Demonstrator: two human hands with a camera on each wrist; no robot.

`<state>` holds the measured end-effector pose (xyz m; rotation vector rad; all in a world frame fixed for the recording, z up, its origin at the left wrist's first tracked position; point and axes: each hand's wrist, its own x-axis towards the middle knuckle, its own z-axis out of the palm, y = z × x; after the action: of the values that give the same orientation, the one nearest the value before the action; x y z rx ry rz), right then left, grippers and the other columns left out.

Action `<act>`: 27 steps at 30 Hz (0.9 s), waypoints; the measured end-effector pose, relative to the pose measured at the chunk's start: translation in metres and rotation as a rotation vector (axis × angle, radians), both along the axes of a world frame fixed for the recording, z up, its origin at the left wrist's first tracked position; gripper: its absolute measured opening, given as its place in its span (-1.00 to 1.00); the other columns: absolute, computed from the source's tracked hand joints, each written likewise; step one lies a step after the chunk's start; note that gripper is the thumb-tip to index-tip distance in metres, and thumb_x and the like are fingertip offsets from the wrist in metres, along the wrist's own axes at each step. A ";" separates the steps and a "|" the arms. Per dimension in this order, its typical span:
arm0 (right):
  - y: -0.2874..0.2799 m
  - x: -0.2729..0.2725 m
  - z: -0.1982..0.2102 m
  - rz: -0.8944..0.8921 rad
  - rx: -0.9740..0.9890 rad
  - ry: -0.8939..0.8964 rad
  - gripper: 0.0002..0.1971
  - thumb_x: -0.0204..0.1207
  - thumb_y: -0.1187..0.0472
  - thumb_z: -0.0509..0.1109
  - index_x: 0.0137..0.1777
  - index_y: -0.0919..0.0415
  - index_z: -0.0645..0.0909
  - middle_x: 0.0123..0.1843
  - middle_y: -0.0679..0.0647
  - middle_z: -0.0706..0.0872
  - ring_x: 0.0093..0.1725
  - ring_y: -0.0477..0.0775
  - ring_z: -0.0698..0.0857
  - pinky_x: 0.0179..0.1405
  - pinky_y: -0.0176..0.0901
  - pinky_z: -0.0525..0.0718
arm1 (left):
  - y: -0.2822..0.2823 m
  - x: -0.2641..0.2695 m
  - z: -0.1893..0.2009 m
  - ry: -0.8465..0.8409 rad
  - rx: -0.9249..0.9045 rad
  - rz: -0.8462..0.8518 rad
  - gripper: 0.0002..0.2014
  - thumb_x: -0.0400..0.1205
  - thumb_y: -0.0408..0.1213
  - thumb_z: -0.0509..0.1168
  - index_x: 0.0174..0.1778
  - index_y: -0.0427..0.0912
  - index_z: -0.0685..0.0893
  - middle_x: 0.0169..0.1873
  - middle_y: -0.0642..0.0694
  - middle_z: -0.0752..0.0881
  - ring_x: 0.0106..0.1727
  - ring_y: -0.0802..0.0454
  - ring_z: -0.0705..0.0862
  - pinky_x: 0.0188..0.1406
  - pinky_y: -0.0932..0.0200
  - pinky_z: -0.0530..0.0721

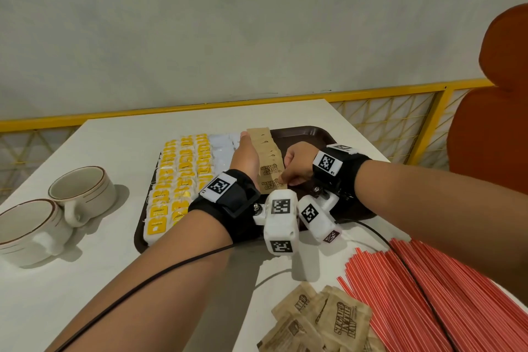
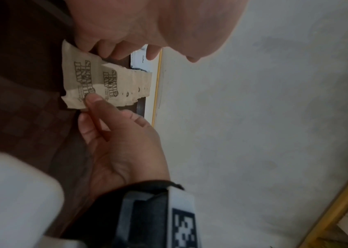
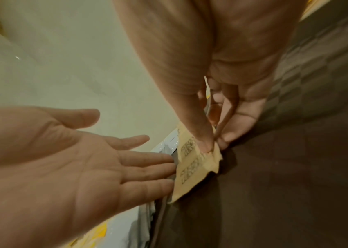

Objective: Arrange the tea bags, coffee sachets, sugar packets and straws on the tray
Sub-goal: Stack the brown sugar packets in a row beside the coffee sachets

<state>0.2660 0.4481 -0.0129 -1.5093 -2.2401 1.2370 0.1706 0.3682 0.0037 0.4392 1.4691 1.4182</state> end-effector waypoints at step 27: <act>0.012 -0.001 0.004 -0.128 -0.148 0.100 -0.73 0.51 0.52 0.40 -0.34 0.28 0.47 -0.17 0.25 0.68 0.15 0.27 0.72 0.28 0.06 0.67 | 0.001 0.005 -0.007 0.087 0.020 -0.018 -0.44 0.76 0.11 -0.16 0.57 -0.12 0.32 0.39 -0.31 0.56 0.36 -0.18 0.57 0.09 0.10 0.43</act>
<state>0.2653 0.4598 -0.0086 -1.5763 -1.9958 1.4324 0.1759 0.3692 -0.0031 0.5310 1.5175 1.4155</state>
